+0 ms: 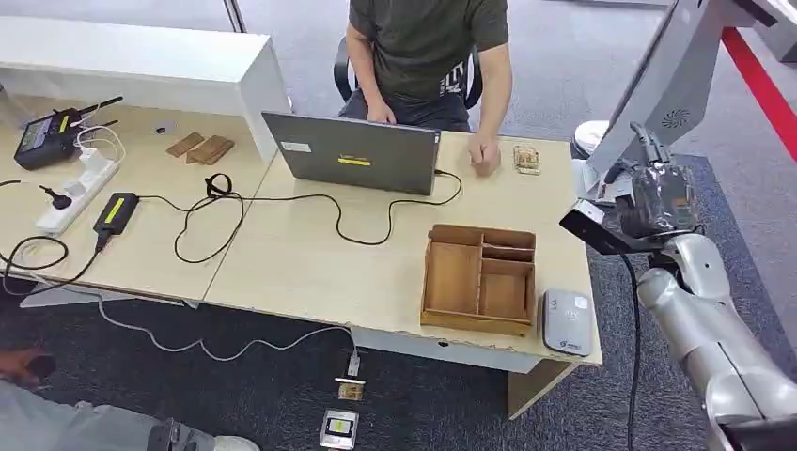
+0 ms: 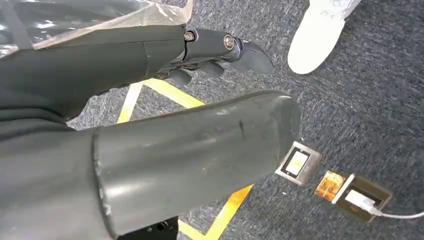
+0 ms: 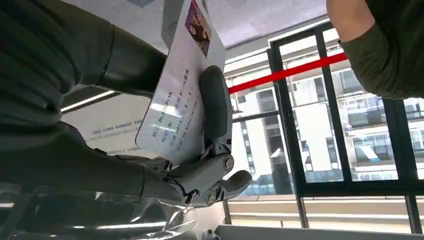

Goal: Pass the card to the sensor for recognition and then transmit it.

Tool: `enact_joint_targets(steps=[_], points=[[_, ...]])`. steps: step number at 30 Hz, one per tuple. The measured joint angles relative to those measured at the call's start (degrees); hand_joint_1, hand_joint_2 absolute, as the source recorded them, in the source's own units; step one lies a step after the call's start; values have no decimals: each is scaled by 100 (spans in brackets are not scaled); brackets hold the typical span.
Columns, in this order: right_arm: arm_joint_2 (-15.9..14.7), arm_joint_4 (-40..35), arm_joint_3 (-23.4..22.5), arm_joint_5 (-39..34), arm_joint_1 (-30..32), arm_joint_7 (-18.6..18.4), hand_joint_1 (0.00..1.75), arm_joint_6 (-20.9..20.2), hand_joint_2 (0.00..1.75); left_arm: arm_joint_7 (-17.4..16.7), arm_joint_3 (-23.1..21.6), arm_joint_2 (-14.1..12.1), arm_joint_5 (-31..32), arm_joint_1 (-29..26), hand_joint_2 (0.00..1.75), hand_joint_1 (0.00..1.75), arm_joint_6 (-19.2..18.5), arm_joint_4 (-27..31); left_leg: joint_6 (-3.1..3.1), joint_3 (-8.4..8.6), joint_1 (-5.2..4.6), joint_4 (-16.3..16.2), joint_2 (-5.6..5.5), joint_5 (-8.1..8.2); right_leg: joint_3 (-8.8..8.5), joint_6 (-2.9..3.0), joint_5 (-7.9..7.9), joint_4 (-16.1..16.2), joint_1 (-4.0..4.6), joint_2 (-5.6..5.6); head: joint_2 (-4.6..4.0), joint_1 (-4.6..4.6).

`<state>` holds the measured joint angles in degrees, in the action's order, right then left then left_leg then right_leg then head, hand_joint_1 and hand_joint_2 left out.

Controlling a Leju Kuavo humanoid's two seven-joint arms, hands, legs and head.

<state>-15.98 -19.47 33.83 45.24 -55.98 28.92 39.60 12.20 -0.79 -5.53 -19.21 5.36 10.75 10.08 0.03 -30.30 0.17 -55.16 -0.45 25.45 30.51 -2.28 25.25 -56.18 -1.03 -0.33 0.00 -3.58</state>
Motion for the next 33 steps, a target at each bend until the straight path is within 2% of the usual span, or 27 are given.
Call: enact_joint_targets(steps=[11,19,23,29,33], points=[[-63,13,-35,-401,494,48,175,-52,175,-135,-59,35,-140,-3,0,0,133,0,0,0,1,0,0,0,0,0,0,0,1,1,0,0],[-55,-6,-288,-1162,1059,702,175,-42,175,-218,-59,57,-223,-3,0,0,227,0,0,-2,1,1,0,0,-2,0,0,0,1,1,0,-2],[18,-166,-372,-1548,1387,979,175,-322,175,-286,-59,57,-247,3,0,0,280,0,0,-1,3,2,2,0,-3,0,0,-1,4,1,0,0],[72,-775,-347,-1808,1789,739,175,-754,175,-330,-59,46,-286,1,0,0,343,0,0,-1,3,2,1,0,-2,0,0,-1,4,1,0,0],[72,-1145,-315,-1836,1935,616,175,-824,175,-330,-61,46,-273,6,0,0,345,0,0,0,3,1,3,0,-2,0,0,0,4,2,0,-2]])
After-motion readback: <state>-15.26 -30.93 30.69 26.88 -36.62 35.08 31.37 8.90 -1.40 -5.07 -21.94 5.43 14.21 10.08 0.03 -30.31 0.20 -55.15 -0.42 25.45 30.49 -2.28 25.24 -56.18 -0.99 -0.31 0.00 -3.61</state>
